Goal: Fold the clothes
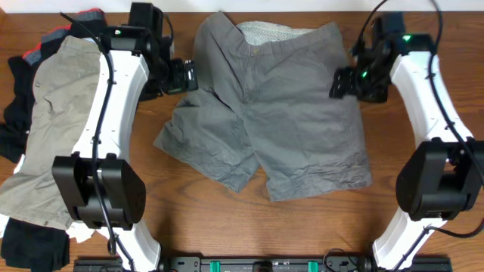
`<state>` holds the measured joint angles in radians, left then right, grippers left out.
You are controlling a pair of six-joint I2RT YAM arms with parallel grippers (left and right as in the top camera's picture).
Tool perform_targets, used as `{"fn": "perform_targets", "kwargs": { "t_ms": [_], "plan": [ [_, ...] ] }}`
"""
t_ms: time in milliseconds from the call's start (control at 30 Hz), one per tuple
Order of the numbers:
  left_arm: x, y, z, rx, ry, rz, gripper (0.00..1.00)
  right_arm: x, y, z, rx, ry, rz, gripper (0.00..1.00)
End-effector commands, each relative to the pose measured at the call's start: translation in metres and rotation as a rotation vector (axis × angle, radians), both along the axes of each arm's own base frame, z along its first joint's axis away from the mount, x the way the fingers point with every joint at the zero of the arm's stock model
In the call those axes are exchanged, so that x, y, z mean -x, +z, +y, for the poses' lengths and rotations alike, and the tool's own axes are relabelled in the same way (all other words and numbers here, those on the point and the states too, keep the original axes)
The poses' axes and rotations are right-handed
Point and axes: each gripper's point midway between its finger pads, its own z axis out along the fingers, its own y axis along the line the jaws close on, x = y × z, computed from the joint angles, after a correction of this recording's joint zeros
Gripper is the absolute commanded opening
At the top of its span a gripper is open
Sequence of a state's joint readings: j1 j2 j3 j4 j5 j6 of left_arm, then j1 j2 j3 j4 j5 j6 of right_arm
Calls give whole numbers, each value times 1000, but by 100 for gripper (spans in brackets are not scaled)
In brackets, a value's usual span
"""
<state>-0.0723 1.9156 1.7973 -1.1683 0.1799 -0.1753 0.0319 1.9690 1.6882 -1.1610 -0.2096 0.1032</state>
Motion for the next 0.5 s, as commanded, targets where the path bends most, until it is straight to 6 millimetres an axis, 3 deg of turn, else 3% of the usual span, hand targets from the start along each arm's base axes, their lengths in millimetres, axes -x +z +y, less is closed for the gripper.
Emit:
{"fn": "perform_targets", "kwargs": {
  "t_ms": [0, 233, 467],
  "plan": [
    [5, -14, 9, -22, -2, 37, 98, 21, -29, 11, 0, 23, 79, 71],
    [5, -27, 14, -23, 9, 43, 98, 42, -86, 6, 47, -34, 116, 58],
    [6, -29, 14, -23, 10, 46, 98, 54, -111, 0, 69, -75, 126, 40]
  ]
}}
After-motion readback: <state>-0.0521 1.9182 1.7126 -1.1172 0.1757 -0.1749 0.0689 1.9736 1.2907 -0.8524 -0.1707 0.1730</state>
